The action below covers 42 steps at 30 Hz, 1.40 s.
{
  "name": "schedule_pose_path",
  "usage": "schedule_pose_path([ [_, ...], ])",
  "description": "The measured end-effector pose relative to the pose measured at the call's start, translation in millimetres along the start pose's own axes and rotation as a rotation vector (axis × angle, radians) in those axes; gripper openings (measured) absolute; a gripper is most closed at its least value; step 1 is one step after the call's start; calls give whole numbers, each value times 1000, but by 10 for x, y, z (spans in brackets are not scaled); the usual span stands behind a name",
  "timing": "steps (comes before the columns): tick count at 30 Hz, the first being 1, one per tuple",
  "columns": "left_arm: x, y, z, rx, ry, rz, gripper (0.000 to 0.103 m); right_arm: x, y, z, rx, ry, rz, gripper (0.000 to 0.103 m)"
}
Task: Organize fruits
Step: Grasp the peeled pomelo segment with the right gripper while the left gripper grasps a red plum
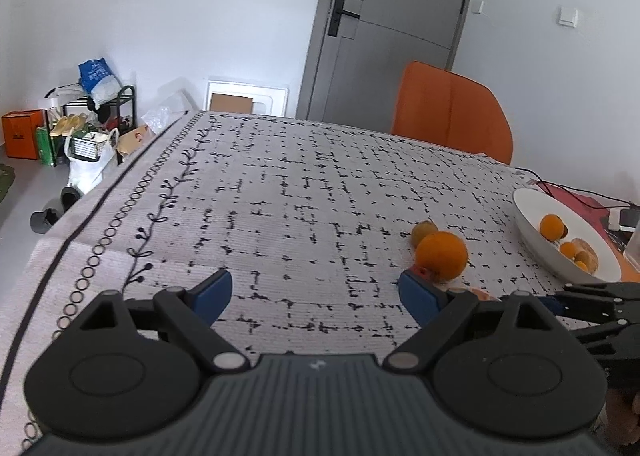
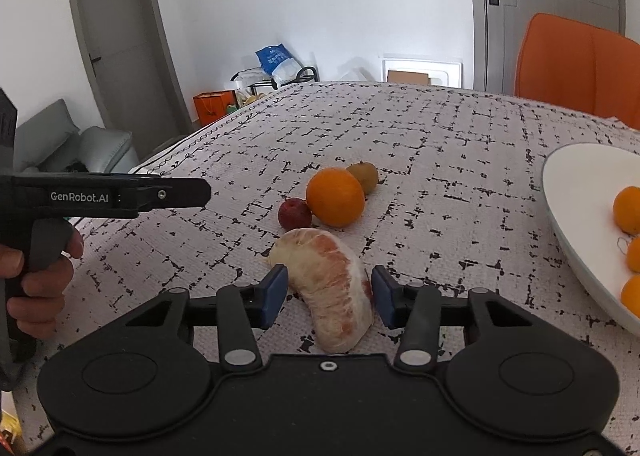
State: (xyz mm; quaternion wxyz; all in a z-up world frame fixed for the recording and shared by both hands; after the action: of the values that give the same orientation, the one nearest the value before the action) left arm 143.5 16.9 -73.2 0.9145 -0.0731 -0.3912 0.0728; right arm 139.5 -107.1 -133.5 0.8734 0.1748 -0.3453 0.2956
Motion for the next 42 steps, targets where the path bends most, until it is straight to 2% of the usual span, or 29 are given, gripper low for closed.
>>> schedule_pose_path([
  [2,-2,-40,-30,-9,6,-3,86,-2,-1,6,-14,-3,11,41],
  [12,9,-312,-207,-56,34,-55,75,-56,-304,155,-56,-33,-70,39],
  [17,24,-462,-290,-73,39,-81,63,-73,-401,231,-69,-48,-82,39],
  [19,32,-494,-339,-72,46,-81,55,-66,-432,265,-75,-59,-87,39],
  [23,42,-542,-419,-76,59,-85,51,-59,-483,307,-80,-73,-97,38],
  [26,32,-580,-470,-84,67,-89,38,-71,-512,322,-78,-77,-104,38],
  [27,32,-598,-485,-88,69,-93,27,-75,-522,319,-77,-78,-105,38],
  [28,31,-616,-495,-89,73,-98,22,-83,-534,316,-74,-78,-108,38],
  [34,64,-612,-421,-81,60,-103,22,-90,-530,291,-66,-82,-117,38],
  [42,157,-653,-290,-89,31,-110,22,-21,-603,424,-90,-130,-139,37],
])
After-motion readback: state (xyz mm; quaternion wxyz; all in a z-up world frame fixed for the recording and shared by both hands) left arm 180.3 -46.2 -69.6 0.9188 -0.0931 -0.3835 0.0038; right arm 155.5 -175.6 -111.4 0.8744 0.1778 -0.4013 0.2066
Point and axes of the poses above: each gripper's, at about its wrist camera, not at the fingertips, and z roughly against the way its jaws point, y to its left, x to its top, the point moved 8 cm from there along -z, roughly the way its jaws point, and after that the axes turned 11 degrees about y, right-handed, at the moved point
